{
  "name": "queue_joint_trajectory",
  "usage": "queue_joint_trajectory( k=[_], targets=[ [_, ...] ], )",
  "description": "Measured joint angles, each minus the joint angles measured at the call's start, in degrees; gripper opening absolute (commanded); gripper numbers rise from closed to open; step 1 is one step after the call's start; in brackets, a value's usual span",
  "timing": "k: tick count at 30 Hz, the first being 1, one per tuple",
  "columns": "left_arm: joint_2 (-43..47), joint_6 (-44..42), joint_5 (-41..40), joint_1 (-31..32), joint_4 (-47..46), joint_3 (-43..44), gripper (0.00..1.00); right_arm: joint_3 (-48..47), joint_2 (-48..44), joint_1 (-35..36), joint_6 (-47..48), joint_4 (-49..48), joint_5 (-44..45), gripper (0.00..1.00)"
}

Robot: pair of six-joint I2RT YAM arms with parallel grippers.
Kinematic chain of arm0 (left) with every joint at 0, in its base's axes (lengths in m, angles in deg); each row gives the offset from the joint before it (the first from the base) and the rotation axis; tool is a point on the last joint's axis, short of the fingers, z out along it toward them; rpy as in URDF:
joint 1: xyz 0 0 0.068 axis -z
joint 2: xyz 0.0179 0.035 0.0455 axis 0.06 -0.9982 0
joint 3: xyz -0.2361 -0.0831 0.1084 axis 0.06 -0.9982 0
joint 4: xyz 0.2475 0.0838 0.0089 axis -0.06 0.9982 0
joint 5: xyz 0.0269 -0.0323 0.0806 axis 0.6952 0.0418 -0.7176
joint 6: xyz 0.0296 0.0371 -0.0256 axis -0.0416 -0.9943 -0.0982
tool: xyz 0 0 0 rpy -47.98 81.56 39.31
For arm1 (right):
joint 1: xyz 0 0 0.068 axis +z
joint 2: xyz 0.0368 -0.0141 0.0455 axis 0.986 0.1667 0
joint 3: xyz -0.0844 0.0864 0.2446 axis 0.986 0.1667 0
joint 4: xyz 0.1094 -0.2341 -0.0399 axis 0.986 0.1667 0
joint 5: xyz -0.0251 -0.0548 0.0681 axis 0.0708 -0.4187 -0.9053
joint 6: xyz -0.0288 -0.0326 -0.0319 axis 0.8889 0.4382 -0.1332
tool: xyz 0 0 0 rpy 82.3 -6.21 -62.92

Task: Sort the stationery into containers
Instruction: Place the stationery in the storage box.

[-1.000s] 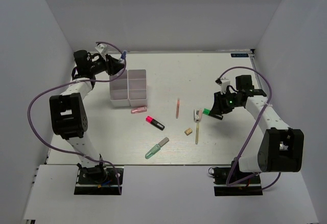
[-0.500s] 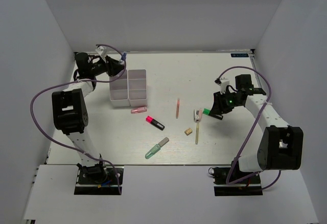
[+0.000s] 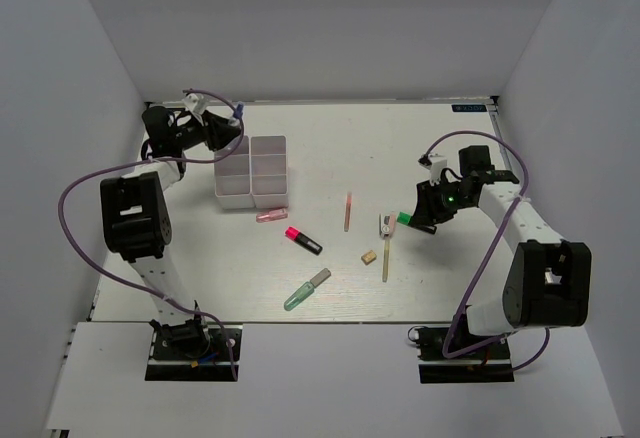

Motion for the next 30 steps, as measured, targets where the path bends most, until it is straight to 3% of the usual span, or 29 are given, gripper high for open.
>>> queue_joint_trajectory(
  k=[30],
  targets=[
    [-9.4,15.7,5.2,-3.2,-21.8,-0.1,0.0,-1.3,4.0,0.0,1.7,1.6,-2.4,0.41]
  ],
)
